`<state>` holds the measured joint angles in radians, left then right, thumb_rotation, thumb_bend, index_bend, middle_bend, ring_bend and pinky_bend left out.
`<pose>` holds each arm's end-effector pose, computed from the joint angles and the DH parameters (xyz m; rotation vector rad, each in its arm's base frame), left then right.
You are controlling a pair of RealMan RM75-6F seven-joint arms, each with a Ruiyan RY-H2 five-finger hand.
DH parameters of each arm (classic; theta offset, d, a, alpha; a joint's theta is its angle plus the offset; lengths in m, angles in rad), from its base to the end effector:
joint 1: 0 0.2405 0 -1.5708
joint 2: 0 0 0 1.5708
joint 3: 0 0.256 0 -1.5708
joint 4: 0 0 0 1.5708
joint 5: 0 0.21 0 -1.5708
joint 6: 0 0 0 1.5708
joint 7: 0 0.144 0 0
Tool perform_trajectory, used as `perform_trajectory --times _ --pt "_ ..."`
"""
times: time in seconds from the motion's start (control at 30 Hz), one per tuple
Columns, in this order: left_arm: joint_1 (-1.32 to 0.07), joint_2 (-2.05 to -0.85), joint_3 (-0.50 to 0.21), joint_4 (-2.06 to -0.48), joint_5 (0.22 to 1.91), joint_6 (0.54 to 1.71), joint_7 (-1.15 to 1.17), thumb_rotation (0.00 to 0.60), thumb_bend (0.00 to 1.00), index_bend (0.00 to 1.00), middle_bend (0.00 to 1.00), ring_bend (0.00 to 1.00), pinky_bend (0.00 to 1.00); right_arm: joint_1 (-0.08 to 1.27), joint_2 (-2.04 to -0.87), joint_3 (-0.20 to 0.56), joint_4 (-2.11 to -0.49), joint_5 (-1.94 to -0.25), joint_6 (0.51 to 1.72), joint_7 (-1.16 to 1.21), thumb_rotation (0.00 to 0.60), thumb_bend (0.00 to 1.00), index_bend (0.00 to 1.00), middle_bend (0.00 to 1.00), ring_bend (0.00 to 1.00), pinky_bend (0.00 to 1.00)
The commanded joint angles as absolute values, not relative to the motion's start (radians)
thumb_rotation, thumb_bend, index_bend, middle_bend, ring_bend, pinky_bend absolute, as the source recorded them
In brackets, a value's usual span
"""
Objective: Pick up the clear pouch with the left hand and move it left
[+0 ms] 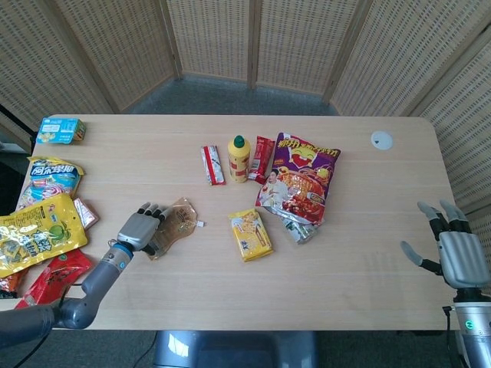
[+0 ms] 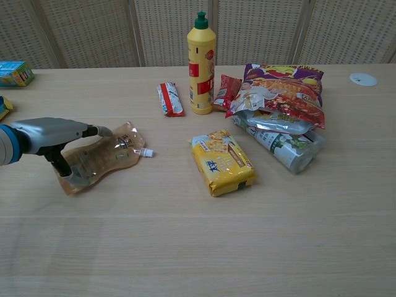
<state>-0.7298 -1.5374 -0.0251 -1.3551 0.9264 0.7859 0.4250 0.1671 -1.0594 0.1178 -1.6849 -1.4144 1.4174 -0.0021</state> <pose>-0.2330 0.3275 -0.0359 -1.9522 -1.0454 -0.4879 -0.2923 -0.2186 0.1762 1.3605 -0.9018 0.9504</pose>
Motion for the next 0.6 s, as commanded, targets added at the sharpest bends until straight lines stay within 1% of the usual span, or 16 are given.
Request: perform_trajectory --times 0.03,0.1,0.13,0.2,0.27,0.43,0.47,0.6 --pt "-0.728 -1.547 -0.022 -1.349 0.924 0.795 0.436 0.575 0.22 0.00 0.05 0.01 0.01 0.164 -1.058 0.118 -1.682 -1.417 1.422 0.004 0.041 0.27 0.11 0.23 0.00 0.00" --pt "-0.728 -1.552 -0.020 -1.347 0.919 0.797 0.442 0.596 0.24 0.03 0.08 0.03 0.04 0.162 -1.056 0.119 -1.680 -1.418 1.423 0.009 0.042 0.27 0.11 0.23 0.00 0.00" --pt "-0.728 -1.555 -0.020 -1.346 0.916 0.798 0.444 0.600 0.25 0.06 0.10 0.07 0.08 0.161 -1.054 0.119 -1.680 -1.418 1.425 0.013 0.043 0.27 0.11 0.23 0.00 0.00" --pt "-0.727 -1.561 -0.022 -1.346 0.912 0.802 0.445 0.600 0.30 0.14 0.18 0.16 0.18 0.159 -1.053 0.119 -1.678 -1.419 1.426 0.016 0.041 0.27 0.11 0.23 0.00 0.00" --pt "-0.728 -1.565 -0.024 -1.346 0.913 0.805 0.444 0.600 0.33 0.20 0.24 0.23 0.28 0.157 -1.053 0.119 -1.678 -1.419 1.428 0.022 0.041 0.27 0.11 0.23 0.00 0.00" --pt "-0.720 -1.583 -0.043 -1.344 0.943 0.841 0.415 0.600 0.41 0.34 0.38 0.35 0.42 0.152 -1.052 0.120 -1.675 -1.421 1.432 0.030 0.044 0.27 0.11 0.23 0.00 0.00" --pt "-0.717 -1.587 -0.048 -1.342 0.951 0.848 0.404 0.600 0.42 0.38 0.41 0.39 0.45 0.151 -1.052 0.120 -1.675 -1.421 1.433 0.031 0.044 0.27 0.11 0.23 0.00 0.00" --pt "-0.711 -1.594 -0.057 -1.339 0.975 0.864 0.381 0.600 0.45 0.45 0.49 0.51 0.57 0.148 -1.051 0.120 -1.674 -1.419 1.436 0.035 0.043 0.27 0.11 0.23 0.00 0.00"
